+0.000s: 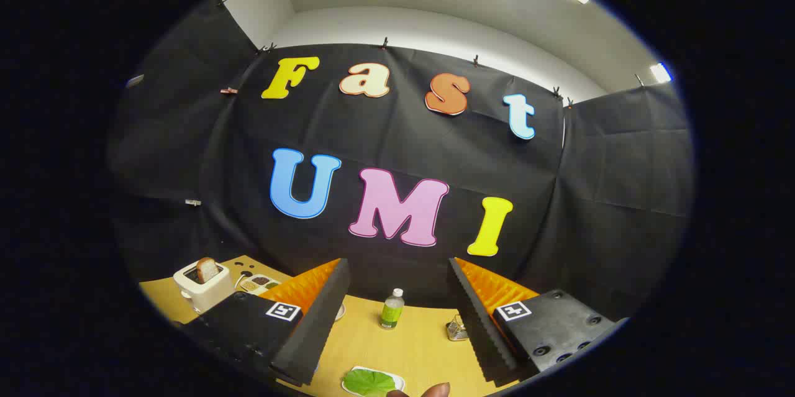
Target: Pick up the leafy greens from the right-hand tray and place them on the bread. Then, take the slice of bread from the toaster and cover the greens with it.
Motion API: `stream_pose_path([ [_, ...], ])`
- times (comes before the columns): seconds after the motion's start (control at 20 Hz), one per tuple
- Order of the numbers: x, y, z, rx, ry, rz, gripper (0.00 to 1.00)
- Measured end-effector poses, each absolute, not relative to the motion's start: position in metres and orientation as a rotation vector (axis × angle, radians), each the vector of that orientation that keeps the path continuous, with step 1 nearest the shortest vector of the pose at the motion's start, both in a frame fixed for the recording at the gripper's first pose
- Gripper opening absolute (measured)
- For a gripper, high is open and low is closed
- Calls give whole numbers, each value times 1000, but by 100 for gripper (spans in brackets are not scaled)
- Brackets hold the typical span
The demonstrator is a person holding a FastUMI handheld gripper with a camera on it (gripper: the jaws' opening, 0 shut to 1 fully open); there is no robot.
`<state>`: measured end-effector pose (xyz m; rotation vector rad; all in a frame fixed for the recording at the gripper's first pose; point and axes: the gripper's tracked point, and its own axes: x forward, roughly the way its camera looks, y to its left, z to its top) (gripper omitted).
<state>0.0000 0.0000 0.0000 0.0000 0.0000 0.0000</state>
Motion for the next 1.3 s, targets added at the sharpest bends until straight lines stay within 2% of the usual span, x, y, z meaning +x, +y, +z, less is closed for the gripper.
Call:
stream_pose_path([
  [1.0,40,11,-16,31,12,79,98],
  [1.15,42,11,-45,40,88,127,98],
  [1.3,44,15,-108,43,229,211,97],
])
